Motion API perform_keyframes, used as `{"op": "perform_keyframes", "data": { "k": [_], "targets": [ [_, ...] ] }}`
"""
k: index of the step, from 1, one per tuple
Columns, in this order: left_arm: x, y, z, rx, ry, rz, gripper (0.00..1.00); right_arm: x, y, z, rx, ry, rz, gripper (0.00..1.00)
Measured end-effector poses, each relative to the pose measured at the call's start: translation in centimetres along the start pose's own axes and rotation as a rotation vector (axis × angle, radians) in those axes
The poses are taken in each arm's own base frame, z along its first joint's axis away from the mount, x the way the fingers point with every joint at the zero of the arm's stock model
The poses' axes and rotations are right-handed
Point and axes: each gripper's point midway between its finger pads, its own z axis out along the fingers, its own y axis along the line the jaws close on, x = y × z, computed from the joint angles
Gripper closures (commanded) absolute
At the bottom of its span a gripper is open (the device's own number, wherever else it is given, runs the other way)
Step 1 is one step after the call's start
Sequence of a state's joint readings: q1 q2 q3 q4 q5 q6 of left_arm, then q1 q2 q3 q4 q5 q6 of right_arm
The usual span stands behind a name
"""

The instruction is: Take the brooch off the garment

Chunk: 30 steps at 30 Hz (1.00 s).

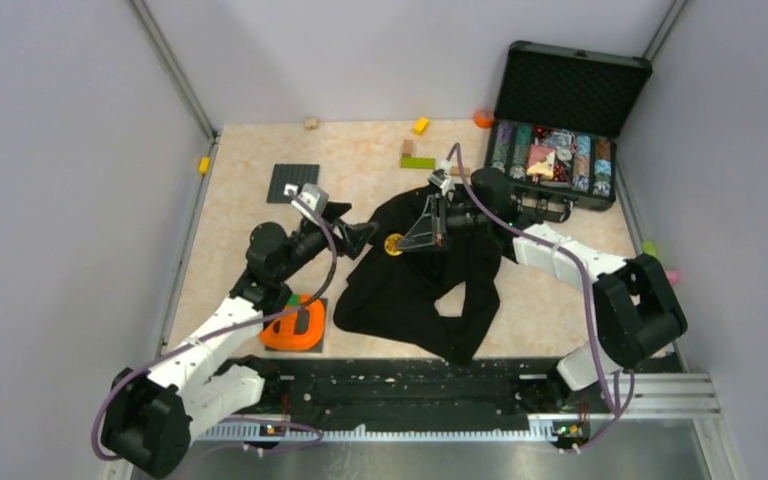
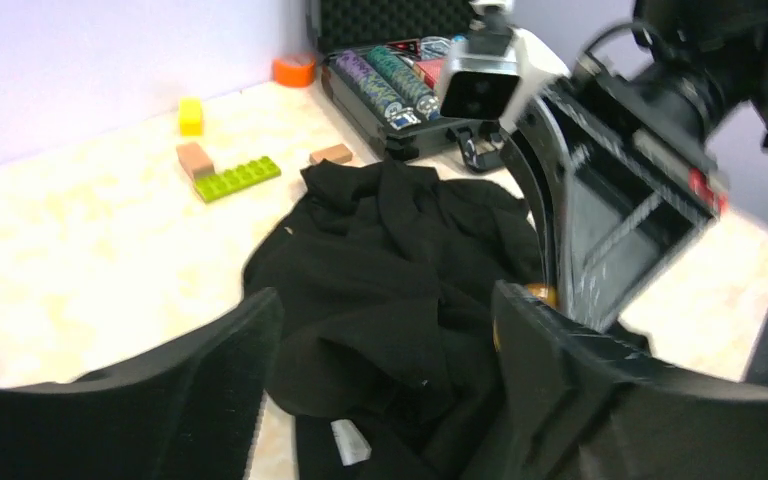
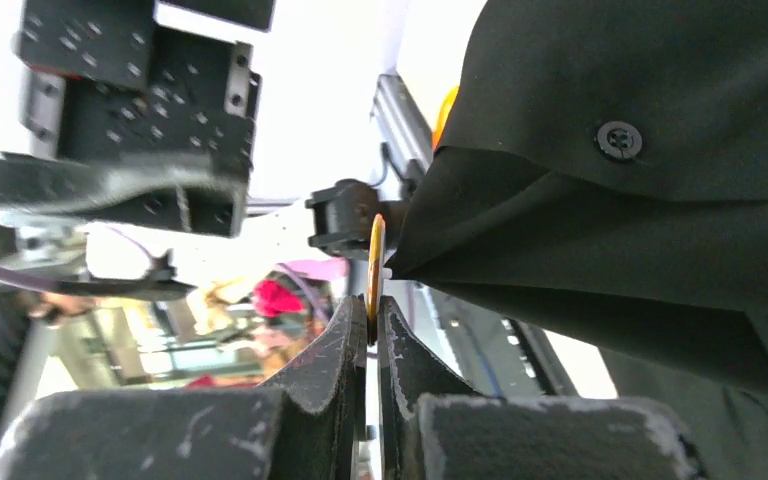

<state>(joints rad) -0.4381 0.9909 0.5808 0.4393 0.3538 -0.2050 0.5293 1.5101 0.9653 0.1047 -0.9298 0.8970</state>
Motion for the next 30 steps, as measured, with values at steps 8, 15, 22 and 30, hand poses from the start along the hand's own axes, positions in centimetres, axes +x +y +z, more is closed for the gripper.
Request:
{"op": "perform_keyframes", "data": {
  "k": [8,15,22,30],
  "targets": [
    [4.8,-3.0,-1.3,0.179,0.027,0.307,0.04,-1.1,1.7,0.0,-0.135,-0.017,0.287,1.0],
    [6.3,-3.5,-1.3,0.242,0.024,0.568,0.03,-1.5,2.3,0.0,-0.185,-0.021,0.417,1.0],
    [6.5,-3.1,-0.1,0.255,-0.007,0.691,0.16,-1.6,2.7,-0.1,-0.201,-0.017,0.475,1.0],
    [5.7,-4.2,0.4,0.319,-0.077,0.79,0.56,-0.8,2.6,0.2,-0.195,0.002,0.512,1.0]
  ]
}}
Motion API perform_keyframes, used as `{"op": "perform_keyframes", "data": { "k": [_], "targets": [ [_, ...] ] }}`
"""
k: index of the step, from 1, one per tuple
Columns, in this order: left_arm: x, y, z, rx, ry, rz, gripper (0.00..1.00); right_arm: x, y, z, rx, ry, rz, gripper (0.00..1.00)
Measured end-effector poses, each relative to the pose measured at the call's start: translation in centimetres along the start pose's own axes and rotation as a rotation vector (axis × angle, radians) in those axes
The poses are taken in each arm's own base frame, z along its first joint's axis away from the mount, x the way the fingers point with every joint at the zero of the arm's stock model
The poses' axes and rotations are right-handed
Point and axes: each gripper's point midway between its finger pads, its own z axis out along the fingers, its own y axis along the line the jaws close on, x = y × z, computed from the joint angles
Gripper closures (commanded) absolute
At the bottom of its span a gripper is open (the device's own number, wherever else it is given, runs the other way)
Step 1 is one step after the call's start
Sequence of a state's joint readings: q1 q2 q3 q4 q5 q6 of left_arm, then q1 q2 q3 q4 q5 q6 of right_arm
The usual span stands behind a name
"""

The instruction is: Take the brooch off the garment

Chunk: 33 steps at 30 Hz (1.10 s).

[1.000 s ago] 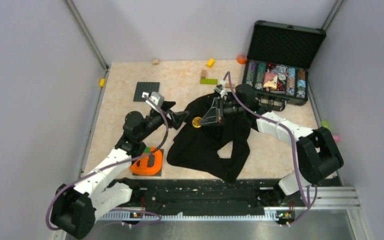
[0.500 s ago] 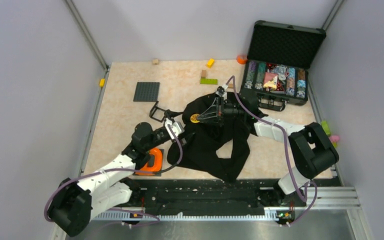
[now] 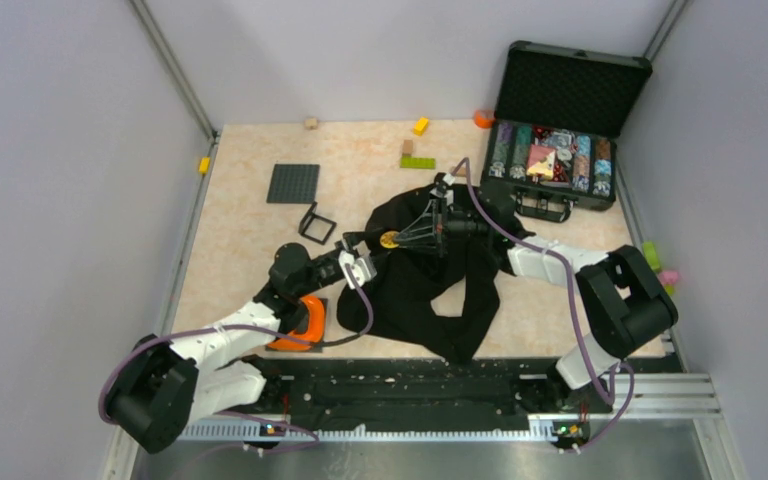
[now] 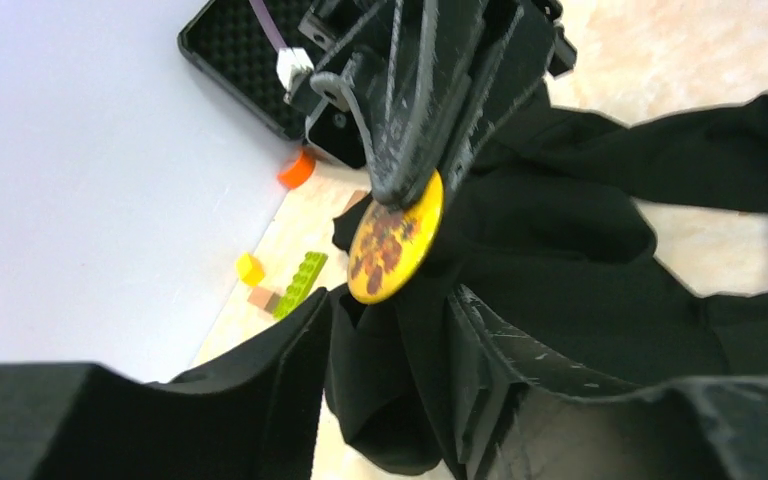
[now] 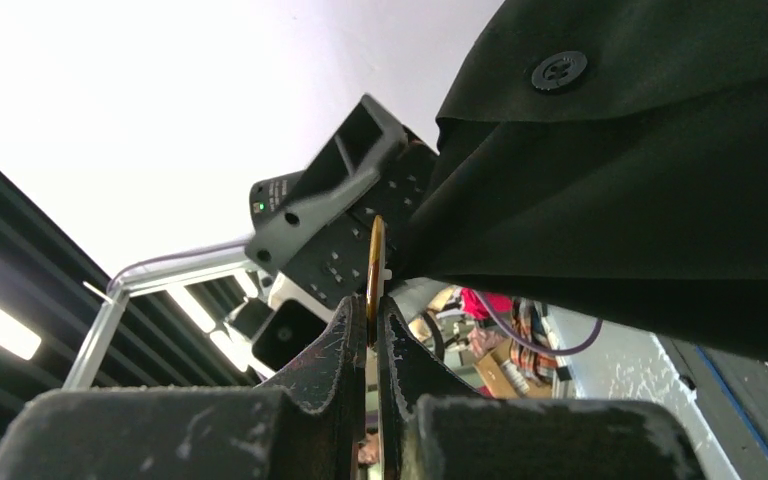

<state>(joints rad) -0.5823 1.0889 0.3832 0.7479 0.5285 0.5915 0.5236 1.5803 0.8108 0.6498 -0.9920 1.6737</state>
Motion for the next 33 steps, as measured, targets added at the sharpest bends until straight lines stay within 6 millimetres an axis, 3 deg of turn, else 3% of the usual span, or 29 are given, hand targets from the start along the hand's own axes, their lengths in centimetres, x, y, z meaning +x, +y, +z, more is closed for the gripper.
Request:
{"op": "perform_keyframes", "data": {
  "k": [4,6,9,13,18,21,26,33],
  "targets": [
    [-0.8,0.2,0.2,0.0,-0.032,0.035,0.48,0.1,-0.2,0.0,0.004,0.001,0.009,1.0],
    [-1.2,0.3,0.3,-0.001,-0.049,0.051,0.48,0.3,-0.3,0.1,0.005,0.007,0.011,1.0],
    [-1.7,0.0,0.5,0.01,-0.069,0.071,0.53,0.7,-0.5,0.2,0.011,0.014,0.016,1.0],
    [-2.2,-0.5,0.7,0.028,-0.083,0.096,0.77,0.8,-0.5,0.2,0.012,0.014,0.017,0.97],
    [-2.0,-0.7,0.6,0.039,-0.074,0.127,0.86,0.8,-0.4,0.2,0.012,0.01,0.035,0.83],
    [-2.0,-0.8,0.6,0.041,-0.072,0.128,1.0,1.0,-0.2,0.1,0.013,0.008,0.029,0.72],
    [-1.7,-0.7,0.3,0.022,-0.057,0.096,1.0,1.2,0.0,-0.2,0.044,-0.011,-0.029,0.54],
    [-1.8,-1.0,-0.2,0.01,-0.06,0.056,1.0,-0.2,2.5,-2.2,0.128,-0.146,-0.301,0.51]
  ]
}}
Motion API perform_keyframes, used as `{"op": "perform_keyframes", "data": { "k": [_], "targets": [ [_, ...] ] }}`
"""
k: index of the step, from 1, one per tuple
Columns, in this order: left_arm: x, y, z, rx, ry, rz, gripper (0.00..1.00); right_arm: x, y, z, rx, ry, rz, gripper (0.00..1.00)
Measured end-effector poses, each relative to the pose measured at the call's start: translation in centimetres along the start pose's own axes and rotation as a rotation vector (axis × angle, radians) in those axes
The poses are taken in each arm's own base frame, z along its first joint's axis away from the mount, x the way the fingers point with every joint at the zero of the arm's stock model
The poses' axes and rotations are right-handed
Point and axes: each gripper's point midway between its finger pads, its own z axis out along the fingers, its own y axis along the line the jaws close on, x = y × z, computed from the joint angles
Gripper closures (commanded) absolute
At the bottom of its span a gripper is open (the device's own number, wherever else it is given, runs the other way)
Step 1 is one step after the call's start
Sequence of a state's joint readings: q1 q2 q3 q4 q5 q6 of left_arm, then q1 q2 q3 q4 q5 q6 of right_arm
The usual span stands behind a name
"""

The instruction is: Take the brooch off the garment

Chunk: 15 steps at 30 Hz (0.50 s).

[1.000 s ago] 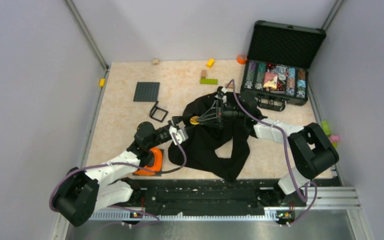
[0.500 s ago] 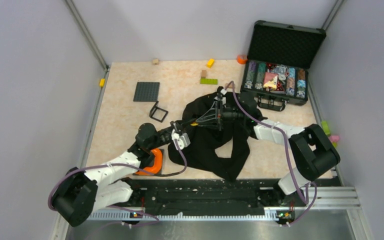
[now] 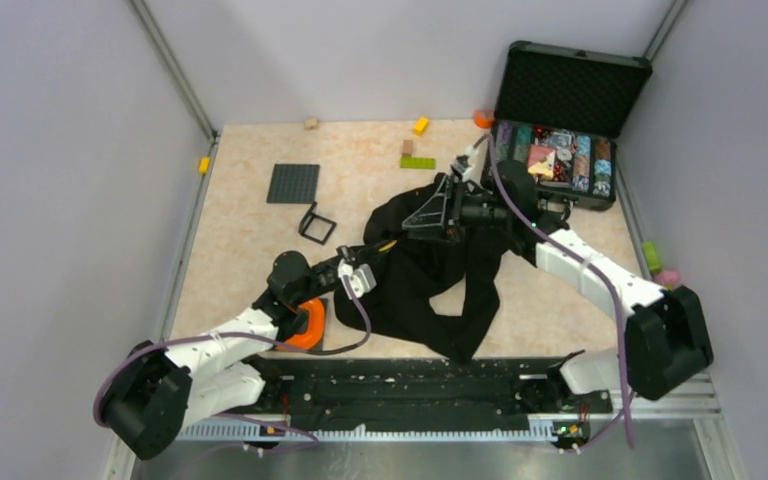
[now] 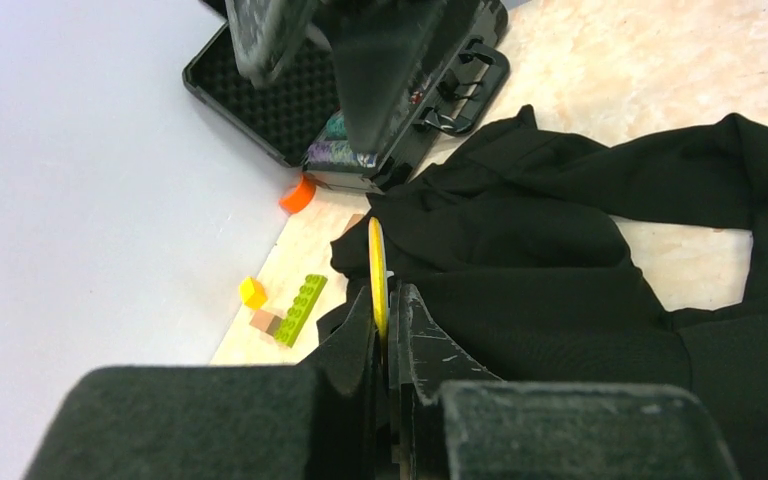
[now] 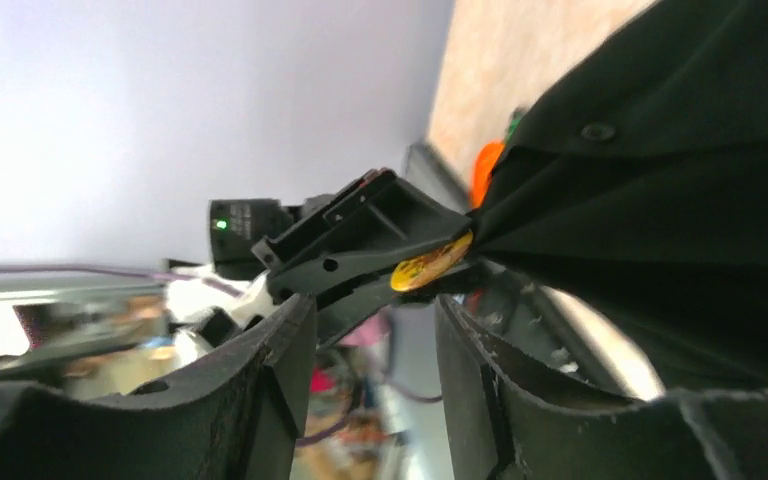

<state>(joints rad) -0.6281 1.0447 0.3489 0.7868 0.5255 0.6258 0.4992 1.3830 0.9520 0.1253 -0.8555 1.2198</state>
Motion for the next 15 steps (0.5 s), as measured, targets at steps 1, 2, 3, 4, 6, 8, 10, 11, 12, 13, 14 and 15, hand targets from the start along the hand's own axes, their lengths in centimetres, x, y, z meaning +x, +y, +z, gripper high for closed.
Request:
{"op": "perform_keyframes", "data": {
  "k": [1,2,3,4,6,8,10,11,12,13,14,15],
  "targets": [
    [-0.1,0.0,0.0,-0.001,-0.002,-0.006,1.0,-0.3,0.3,-0.4,0.012,-0.03,-0.074,0.51],
    [-0.2,0.0,0.0,-0.003,-0.006,-0.011,1.0,-0.6,0.5,-0.9,0.026,-0.067,-0.159,0.51],
    [-0.3,0.1,0.0,-0.006,-0.012,-0.02,1.0,-0.9,0.9,-1.6,0.039,-0.112,-0.275,0.51],
    [-0.4,0.1,0.0,-0.009,-0.018,-0.025,1.0,-1.2,1.2,-2.1,0.049,-0.148,-0.369,0.51],
    [-0.8,0.1,0.0,-0.014,-0.036,-0.039,1.0,-1.6,2.0,-3.1,0.044,-0.218,-0.544,0.46],
    [-1.2,0.1,0.0,-0.018,-0.058,-0.054,1.0,-1.4,2.6,-4.1,0.014,-0.267,-0.72,0.46],
    [-1.8,0.1,0.0,-0.015,-0.082,-0.068,1.0,-0.8,2.5,-4.3,-0.008,-0.278,-0.882,0.49],
    [-2.0,0.0,0.0,-0.012,-0.093,-0.075,1.0,-0.5,2.2,-4.0,-0.009,-0.269,-0.956,0.51],
    [-2.3,0.0,0.1,-0.007,-0.105,-0.079,1.0,-0.1,1.9,-3.5,-0.008,-0.252,-1.03,0.52],
    [-2.5,-0.1,0.1,-0.001,-0.115,-0.085,1.0,0.3,1.5,-3.0,-0.008,-0.235,-1.112,0.52],
    [-2.7,-0.3,0.1,0.007,-0.123,-0.091,1.0,1.0,1.2,-2.5,-0.015,-0.212,-1.199,0.52],
    [-2.9,-0.4,0.1,0.017,-0.132,-0.095,1.0,1.6,0.8,-2.1,-0.024,-0.189,-1.281,0.52]
  ]
}}
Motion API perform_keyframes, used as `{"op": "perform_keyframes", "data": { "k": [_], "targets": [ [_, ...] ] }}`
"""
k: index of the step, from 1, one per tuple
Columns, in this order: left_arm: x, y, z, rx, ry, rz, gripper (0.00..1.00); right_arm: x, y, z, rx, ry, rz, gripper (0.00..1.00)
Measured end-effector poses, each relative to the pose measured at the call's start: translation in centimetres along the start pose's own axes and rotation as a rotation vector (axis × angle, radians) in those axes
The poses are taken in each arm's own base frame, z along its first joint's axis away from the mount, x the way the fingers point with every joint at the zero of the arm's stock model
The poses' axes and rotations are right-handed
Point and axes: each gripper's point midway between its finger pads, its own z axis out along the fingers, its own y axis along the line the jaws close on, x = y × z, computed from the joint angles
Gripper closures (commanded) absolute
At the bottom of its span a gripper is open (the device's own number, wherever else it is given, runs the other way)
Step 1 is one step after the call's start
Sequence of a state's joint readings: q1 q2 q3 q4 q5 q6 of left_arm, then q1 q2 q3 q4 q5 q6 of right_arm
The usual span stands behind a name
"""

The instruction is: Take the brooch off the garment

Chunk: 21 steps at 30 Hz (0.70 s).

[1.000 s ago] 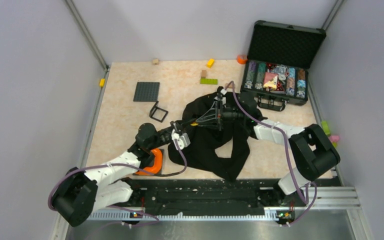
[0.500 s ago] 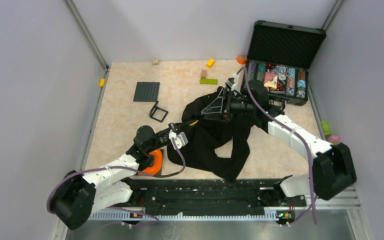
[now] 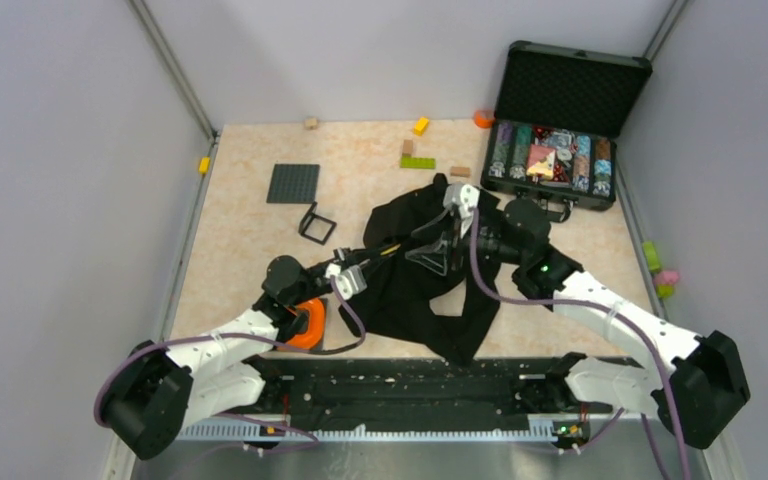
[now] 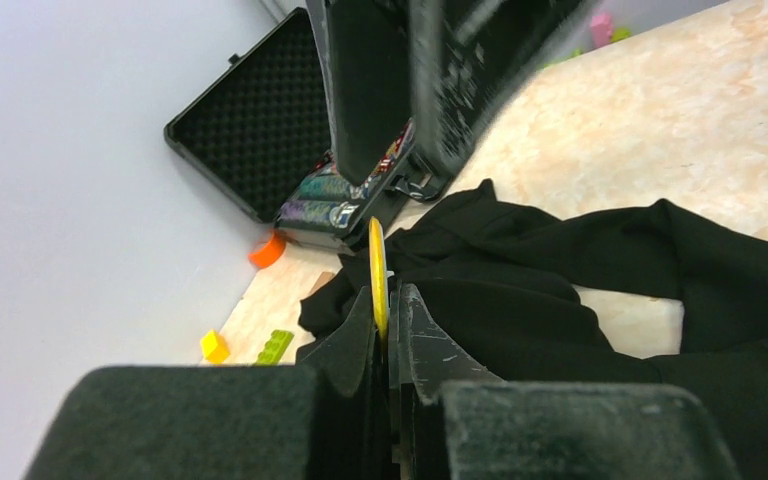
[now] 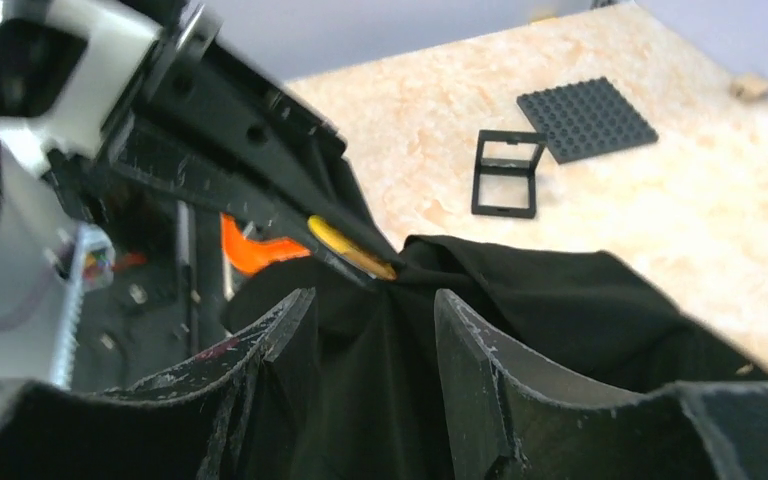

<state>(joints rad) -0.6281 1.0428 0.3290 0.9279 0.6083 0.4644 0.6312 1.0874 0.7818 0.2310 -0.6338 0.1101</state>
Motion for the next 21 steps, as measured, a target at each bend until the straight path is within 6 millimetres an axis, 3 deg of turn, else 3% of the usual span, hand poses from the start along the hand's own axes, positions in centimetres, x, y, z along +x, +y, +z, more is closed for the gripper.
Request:
{"op": "perform_keyframes", "data": {
  "k": [6,10,21],
  "targets": [
    [-0.3,-0.6,0.1,0.032,-0.017,-0.014,1.0,1.7,1.0,0.4,-0.125,-0.007,-0.389,0.52],
    [-0.3,-1.0,0.1,0.053,-0.021,-0.019,1.0,1.4,1.0,0.6,-0.15,-0.023,-0.537,0.62],
    [-0.2,-1.3,0.4,0.081,-0.022,-0.011,1.0,2.9,1.6,1.9,-0.221,0.004,-0.658,0.75]
  ]
}}
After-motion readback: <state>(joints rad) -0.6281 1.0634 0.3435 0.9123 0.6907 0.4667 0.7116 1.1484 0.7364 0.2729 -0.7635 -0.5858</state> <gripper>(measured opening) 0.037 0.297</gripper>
